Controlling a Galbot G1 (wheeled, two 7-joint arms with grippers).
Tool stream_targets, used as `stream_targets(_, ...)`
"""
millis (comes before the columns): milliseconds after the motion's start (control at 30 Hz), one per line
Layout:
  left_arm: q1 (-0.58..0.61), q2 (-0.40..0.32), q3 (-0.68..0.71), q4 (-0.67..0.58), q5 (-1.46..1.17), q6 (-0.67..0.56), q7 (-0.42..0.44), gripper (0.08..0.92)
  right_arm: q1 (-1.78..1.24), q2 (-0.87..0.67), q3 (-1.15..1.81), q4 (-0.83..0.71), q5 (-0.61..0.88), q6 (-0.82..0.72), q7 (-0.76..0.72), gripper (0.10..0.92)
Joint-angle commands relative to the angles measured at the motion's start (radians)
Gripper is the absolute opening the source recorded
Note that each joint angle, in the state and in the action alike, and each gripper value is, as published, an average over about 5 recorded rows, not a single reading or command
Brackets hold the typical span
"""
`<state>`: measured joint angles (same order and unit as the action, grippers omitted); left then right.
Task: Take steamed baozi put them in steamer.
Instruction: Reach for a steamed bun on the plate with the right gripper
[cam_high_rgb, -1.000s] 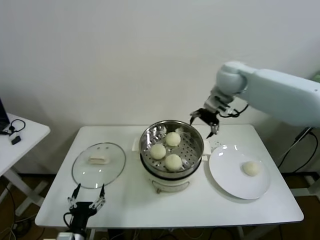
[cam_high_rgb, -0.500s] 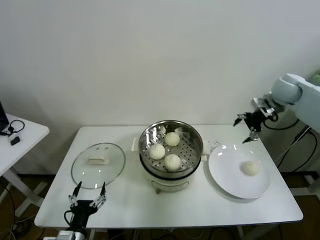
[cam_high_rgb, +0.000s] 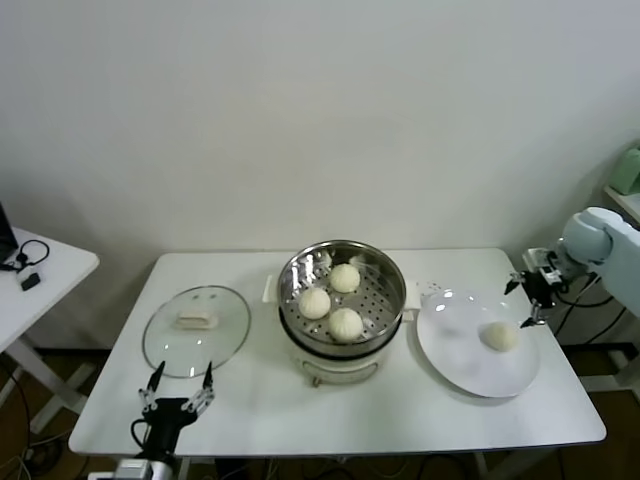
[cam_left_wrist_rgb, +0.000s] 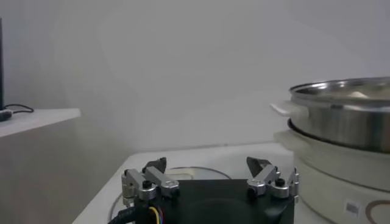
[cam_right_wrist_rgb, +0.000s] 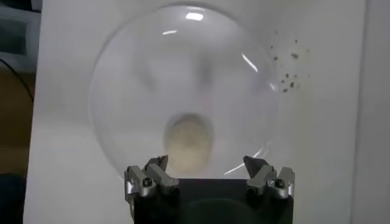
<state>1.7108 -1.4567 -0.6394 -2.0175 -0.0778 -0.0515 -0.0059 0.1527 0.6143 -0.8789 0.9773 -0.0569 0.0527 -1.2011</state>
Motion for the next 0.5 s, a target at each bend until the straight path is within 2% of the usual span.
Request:
stream_targets(33, -0.003, 0.002, -0.004, -0.02, -0.006, 0.014, 0.0, 0.823, -0.168, 0.081, 0.151, -0.14, -0.099, 0.005, 0.006, 0.823)
stream_targets(500, 0.0, 0.002, -0.009, -0.01, -0.004, 0.015, -0.001, 0.823, -0.184, 0.17, 0.199, -0.243, -0.121, 0.021, 0.013, 0.823)
